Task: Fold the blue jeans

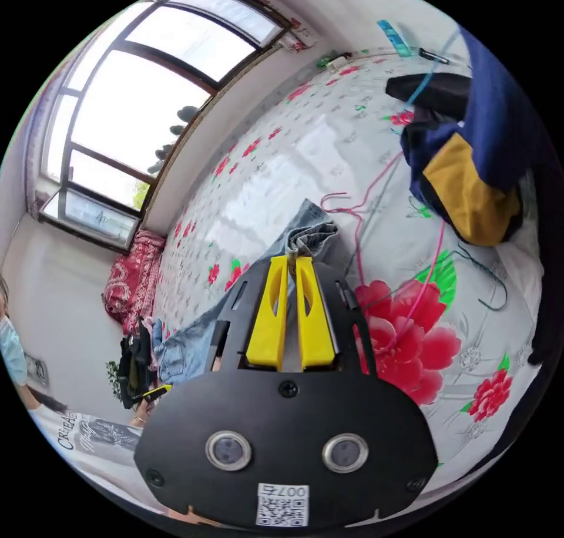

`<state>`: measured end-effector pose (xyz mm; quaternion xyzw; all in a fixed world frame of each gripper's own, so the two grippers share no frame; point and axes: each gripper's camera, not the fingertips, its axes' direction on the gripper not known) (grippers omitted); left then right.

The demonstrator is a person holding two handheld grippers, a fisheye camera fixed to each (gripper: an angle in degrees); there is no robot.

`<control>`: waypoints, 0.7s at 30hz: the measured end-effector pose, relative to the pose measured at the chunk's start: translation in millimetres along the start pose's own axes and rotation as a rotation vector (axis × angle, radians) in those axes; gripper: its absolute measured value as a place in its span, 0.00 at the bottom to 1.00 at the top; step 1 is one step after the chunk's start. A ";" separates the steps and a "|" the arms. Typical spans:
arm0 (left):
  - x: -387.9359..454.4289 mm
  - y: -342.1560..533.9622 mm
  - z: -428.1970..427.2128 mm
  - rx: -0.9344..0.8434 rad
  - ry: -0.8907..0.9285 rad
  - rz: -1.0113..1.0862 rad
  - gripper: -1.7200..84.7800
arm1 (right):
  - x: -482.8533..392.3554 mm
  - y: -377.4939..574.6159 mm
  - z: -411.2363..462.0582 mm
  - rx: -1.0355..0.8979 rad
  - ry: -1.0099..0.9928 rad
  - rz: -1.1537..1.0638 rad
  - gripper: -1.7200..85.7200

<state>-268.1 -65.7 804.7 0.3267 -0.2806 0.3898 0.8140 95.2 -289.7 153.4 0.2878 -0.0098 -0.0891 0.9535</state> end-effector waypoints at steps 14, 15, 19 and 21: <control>-235.3 149.8 -156.4 0.524 0.489 -0.672 0.06 | -378.0 191.3 206.0 -0.814 -0.177 -1.297 0.02; -244.7 155.4 -159.9 0.543 0.508 -0.699 0.07 | -378.3 208.0 221.6 -0.868 -0.167 -1.321 0.02; -293.3 179.7 -183.6 0.624 0.603 -0.779 0.09 | -363.5 282.1 284.2 -1.074 -0.030 -1.404 0.02; -302.6 180.5 -194.1 0.597 0.602 -0.759 0.09 | -363.7 287.6 283.4 -1.052 -0.020 -1.418 0.02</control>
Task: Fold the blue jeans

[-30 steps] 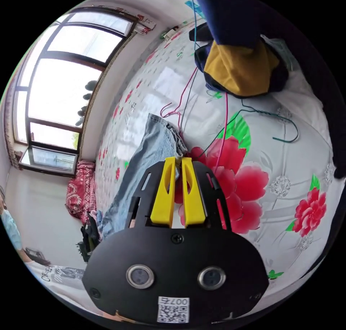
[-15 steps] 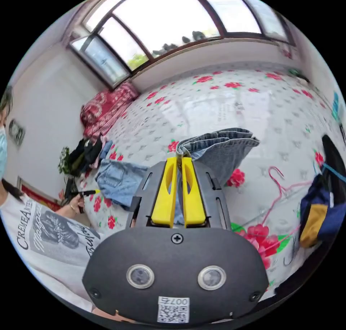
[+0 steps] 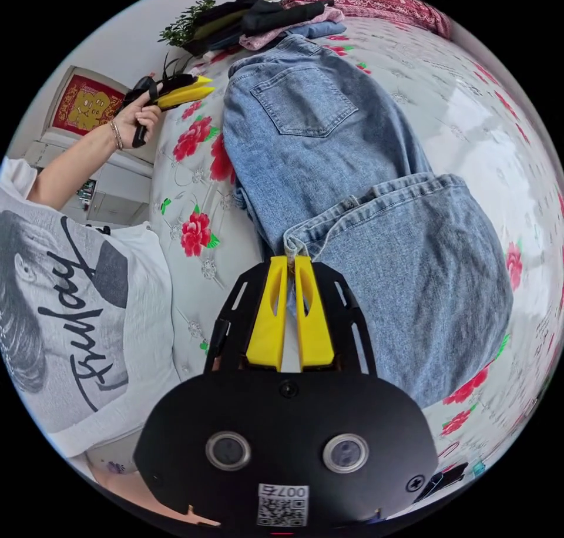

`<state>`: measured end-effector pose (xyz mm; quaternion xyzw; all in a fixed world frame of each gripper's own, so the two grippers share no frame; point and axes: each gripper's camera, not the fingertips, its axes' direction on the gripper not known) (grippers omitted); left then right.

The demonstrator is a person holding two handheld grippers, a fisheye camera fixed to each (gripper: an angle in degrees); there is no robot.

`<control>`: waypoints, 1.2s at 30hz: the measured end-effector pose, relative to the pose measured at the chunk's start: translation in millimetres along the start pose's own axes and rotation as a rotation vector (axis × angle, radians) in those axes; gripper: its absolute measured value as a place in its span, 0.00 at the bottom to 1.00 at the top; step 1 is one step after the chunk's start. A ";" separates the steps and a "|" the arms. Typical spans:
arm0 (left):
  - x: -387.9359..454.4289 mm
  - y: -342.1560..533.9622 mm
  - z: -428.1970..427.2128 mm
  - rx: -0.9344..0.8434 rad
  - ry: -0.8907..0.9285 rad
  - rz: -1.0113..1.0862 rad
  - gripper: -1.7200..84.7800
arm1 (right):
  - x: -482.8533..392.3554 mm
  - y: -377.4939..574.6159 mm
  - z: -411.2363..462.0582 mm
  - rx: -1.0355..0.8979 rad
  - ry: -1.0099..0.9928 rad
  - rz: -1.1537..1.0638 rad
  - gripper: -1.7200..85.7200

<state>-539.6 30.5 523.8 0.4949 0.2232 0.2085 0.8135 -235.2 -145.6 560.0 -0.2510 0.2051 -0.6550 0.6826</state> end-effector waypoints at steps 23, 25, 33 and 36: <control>52.5 -74.1 -112.6 -0.010 -0.016 0.049 0.11 | -101.5 57.0 11.5 0.283 0.163 0.317 0.07; 53.3 -78.7 -108.5 -0.012 0.016 0.035 0.11 | -89.4 59.1 30.8 0.283 0.139 0.353 0.07; 62.5 -85.4 -104.5 -0.032 0.016 -0.005 0.11 | -74.8 45.7 56.6 0.341 0.172 0.272 0.04; 70.7 -93.5 -101.6 -0.061 -0.016 0.015 0.09 | -76.3 46.3 60.1 0.321 0.231 0.229 0.03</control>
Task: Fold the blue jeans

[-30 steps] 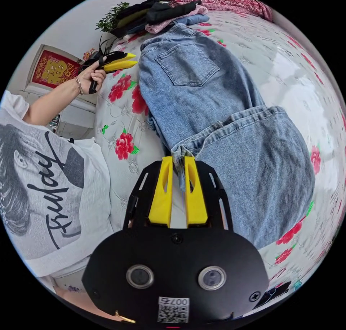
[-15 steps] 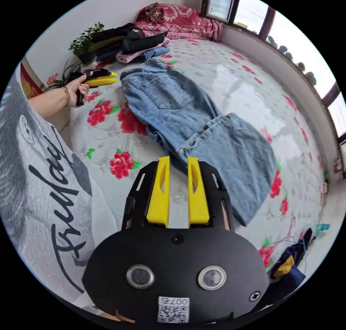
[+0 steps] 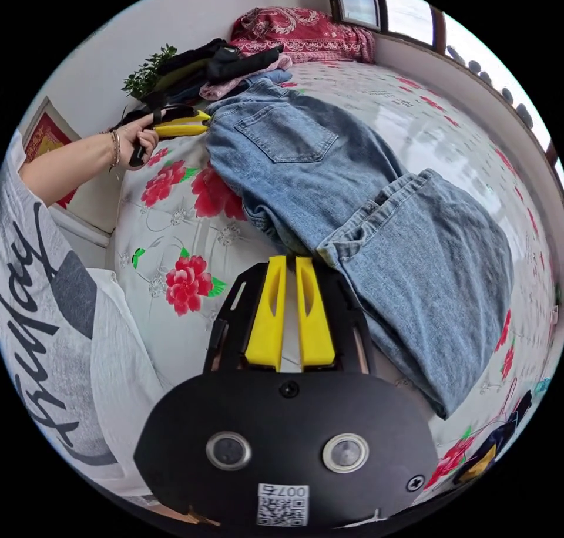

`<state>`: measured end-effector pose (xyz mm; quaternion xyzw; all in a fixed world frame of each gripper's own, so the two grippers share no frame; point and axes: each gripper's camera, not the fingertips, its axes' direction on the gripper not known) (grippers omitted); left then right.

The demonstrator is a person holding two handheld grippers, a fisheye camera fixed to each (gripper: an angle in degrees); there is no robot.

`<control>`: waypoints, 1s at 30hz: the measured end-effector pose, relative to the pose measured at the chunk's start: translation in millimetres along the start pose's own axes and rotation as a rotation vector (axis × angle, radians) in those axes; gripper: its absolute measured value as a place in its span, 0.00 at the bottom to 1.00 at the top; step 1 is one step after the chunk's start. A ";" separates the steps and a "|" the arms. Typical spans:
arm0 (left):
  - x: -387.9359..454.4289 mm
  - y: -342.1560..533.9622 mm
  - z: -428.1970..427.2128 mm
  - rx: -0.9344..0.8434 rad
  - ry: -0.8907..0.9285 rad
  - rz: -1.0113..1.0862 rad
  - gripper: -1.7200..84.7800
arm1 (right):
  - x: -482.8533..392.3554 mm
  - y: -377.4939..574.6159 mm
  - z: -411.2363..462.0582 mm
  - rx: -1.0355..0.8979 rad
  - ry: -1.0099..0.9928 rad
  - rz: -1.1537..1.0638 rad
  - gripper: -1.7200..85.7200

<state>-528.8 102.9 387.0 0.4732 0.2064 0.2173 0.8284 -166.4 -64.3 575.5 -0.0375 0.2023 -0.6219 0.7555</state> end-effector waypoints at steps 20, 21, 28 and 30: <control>36.0 -10.6 -18.7 0.052 -0.040 0.027 0.01 | 32.6 15.2 -9.8 0.028 -0.234 0.097 0.06; 35.0 -9.1 -19.8 0.051 -0.038 0.028 0.01 | 34.3 15.0 -7.3 0.031 -0.239 0.103 0.06; 19.6 -10.3 4.6 -0.006 -0.038 0.022 0.08 | 24.3 -0.1 7.8 0.076 -0.339 0.131 0.04; 16.2 -14.0 16.6 -0.015 -0.047 0.017 0.07 | 8.0 -2.6 -5.8 0.101 -0.205 0.048 0.03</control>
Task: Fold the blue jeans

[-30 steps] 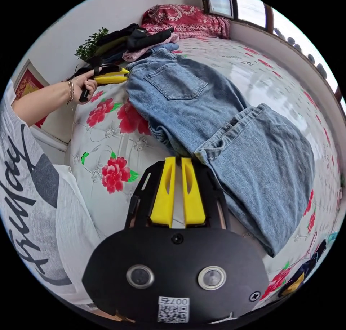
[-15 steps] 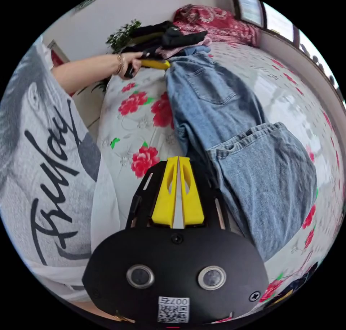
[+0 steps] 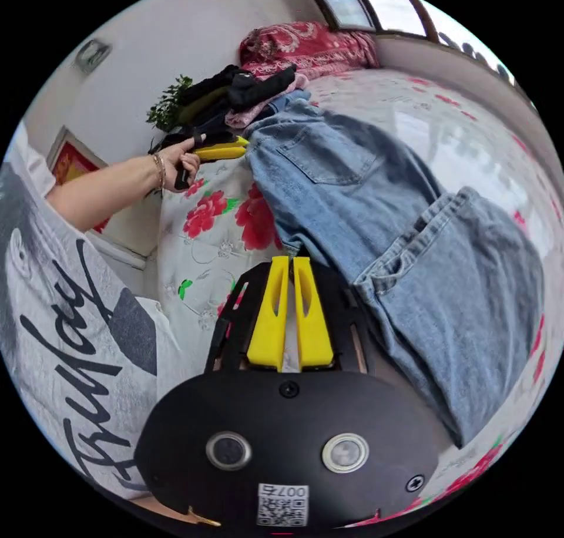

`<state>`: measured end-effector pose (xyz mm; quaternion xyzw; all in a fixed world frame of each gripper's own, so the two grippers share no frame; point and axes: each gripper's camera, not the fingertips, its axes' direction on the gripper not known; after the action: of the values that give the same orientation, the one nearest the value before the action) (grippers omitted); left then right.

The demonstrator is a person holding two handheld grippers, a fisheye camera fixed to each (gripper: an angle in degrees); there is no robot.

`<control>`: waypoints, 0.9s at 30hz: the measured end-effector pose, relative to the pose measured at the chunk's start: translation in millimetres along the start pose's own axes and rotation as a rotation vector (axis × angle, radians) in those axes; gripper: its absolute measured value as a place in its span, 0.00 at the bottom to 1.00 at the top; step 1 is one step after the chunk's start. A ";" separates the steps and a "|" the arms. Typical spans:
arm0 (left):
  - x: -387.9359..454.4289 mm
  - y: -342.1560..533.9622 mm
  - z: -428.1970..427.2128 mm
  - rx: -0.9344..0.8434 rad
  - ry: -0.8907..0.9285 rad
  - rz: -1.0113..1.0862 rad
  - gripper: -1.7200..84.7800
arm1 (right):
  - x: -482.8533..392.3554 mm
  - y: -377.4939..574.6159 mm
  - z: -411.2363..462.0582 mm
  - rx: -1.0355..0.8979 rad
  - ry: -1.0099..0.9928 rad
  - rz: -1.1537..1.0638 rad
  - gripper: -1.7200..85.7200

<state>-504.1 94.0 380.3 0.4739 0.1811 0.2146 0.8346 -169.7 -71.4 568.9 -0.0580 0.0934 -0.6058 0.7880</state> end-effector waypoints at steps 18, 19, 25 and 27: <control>-31.6 18.7 2.0 0.054 -0.025 0.019 0.09 | -56.0 11.7 -22.6 -0.081 0.095 -0.403 0.02; -36.7 21.1 -1.0 0.066 -0.018 0.021 0.10 | -40.6 -0.4 -33.4 -0.043 0.090 -0.350 0.02; -70.5 11.9 32.9 0.035 0.053 -0.025 0.18 | -1.5 -30.4 24.5 -0.199 0.012 -0.252 0.02; -77.6 10.5 44.2 0.053 0.066 -0.030 0.20 | -4.5 -29.5 39.3 -0.220 0.050 -0.229 0.02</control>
<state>-549.1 26.1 418.5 0.4858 0.2213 0.2126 0.8184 -190.1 -75.6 613.7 -0.1392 0.1713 -0.6790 0.7002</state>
